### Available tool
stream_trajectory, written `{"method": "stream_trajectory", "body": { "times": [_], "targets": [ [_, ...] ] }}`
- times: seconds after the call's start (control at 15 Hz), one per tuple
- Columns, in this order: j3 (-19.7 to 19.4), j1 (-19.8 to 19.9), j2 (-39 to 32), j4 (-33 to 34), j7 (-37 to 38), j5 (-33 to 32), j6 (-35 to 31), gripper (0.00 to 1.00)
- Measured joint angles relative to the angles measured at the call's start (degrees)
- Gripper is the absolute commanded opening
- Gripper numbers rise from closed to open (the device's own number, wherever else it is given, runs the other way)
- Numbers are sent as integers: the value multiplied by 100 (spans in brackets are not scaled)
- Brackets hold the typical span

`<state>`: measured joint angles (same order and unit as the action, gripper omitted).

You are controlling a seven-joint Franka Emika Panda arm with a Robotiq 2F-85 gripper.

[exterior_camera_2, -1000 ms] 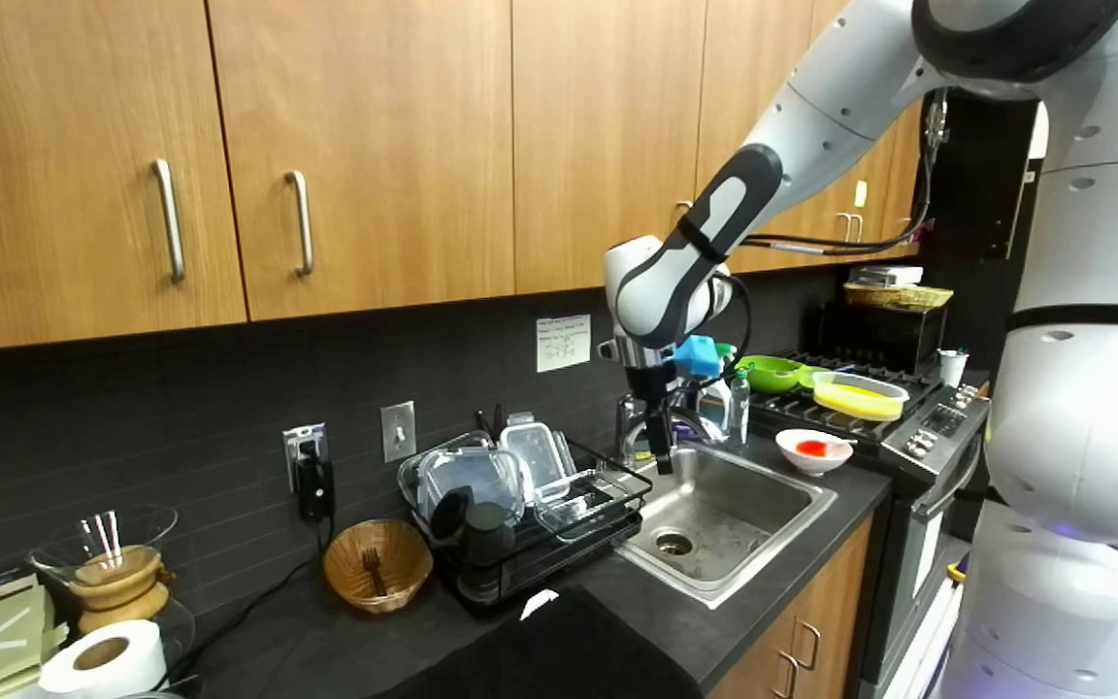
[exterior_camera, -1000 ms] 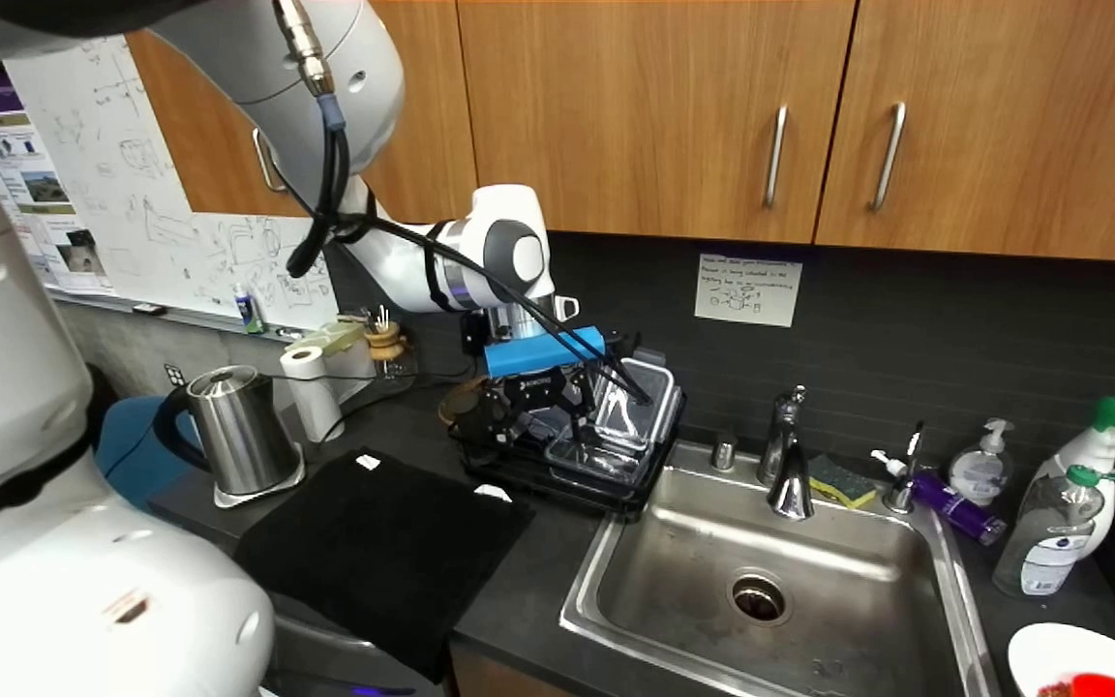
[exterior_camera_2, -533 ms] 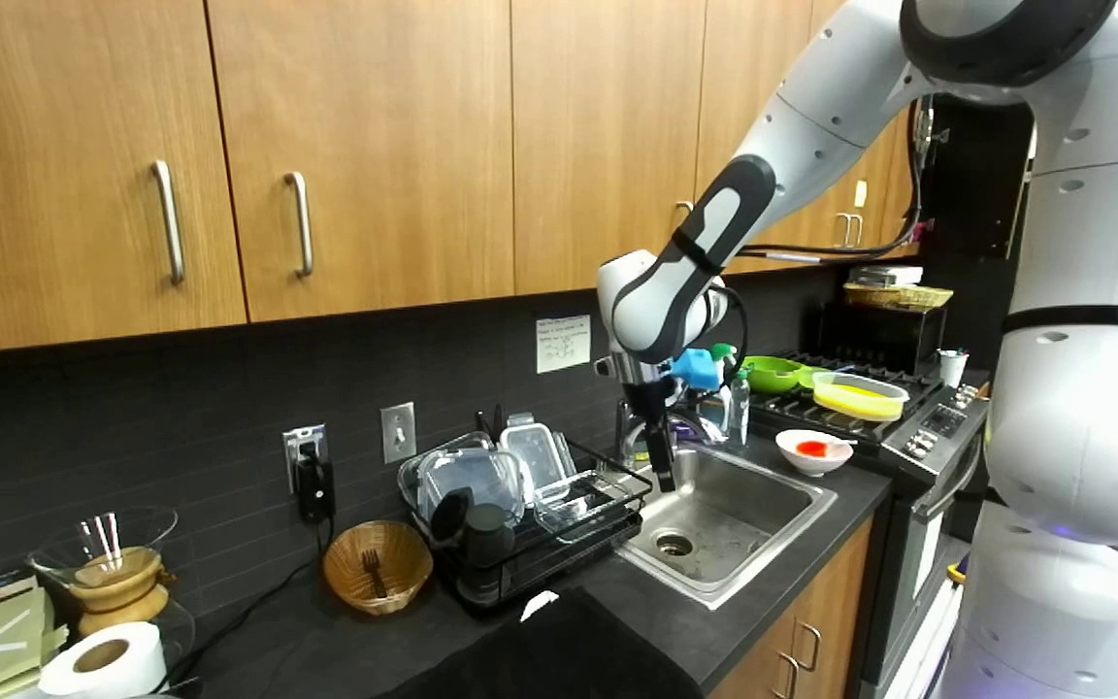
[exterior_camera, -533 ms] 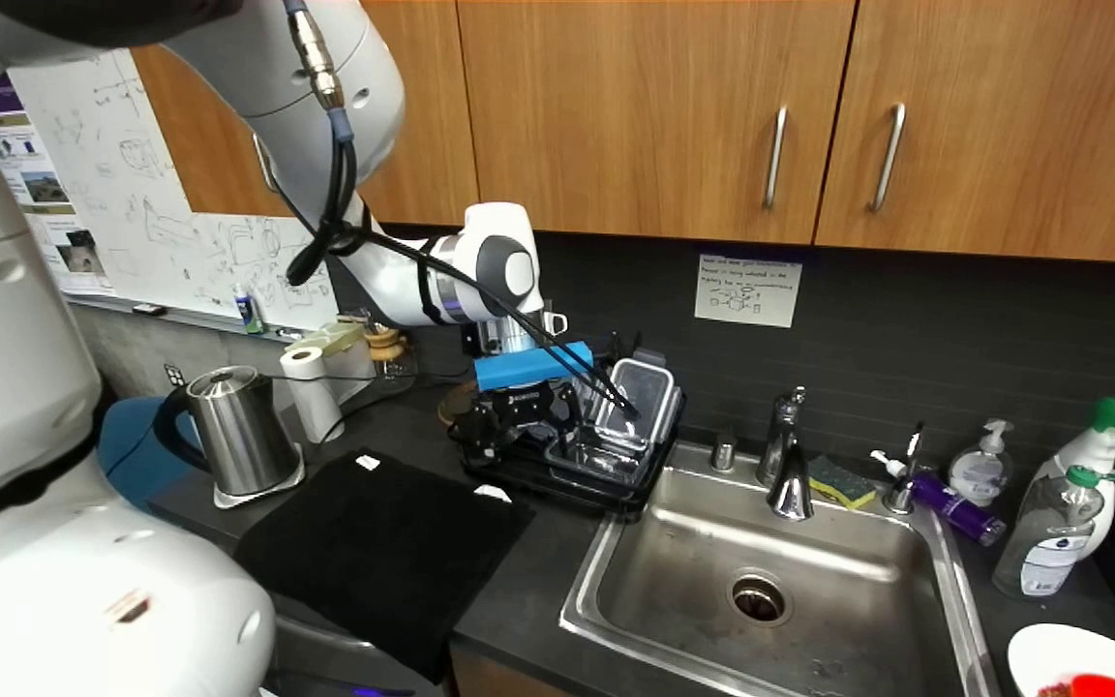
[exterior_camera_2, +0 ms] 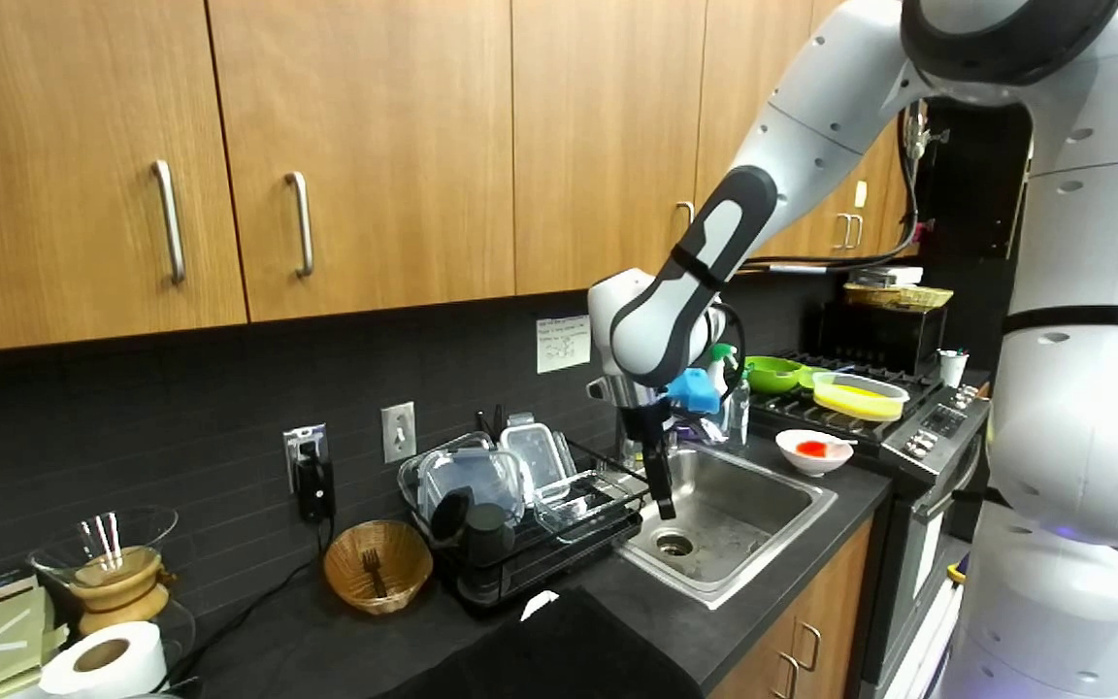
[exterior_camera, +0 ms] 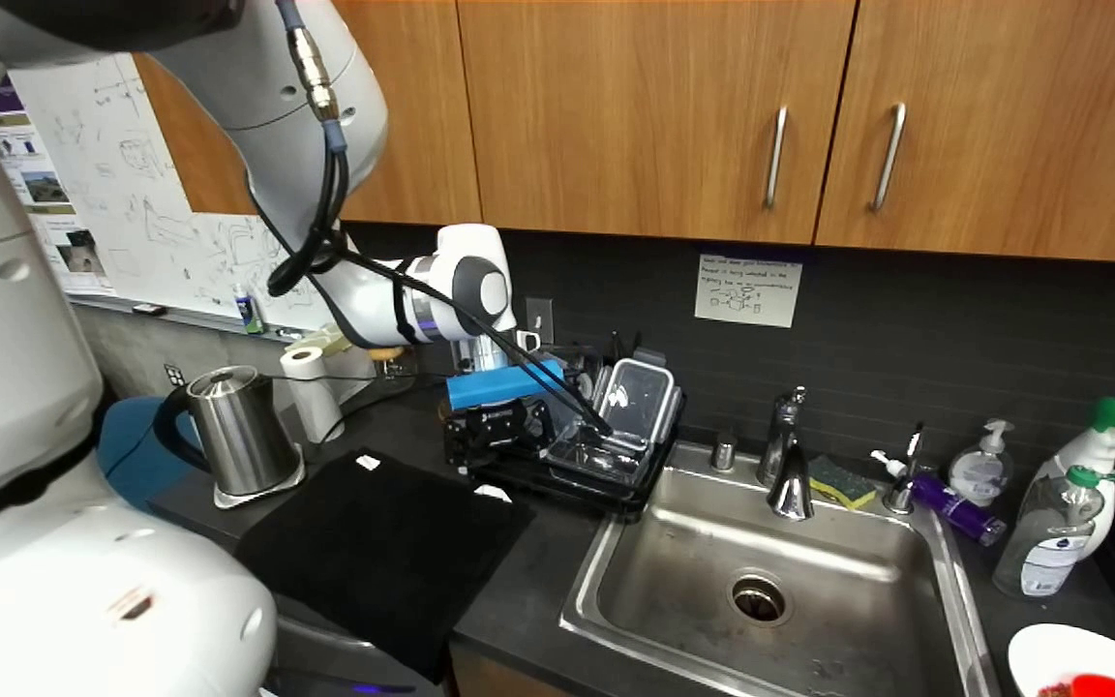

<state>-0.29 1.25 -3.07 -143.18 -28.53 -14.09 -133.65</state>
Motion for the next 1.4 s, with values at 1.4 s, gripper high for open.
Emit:
{"method": "stream_trajectory", "body": {
  "times": [1.4],
  "targets": [
    [738, -18, -1568, 1038, -6, 925, -901, 100]
  ]
}}
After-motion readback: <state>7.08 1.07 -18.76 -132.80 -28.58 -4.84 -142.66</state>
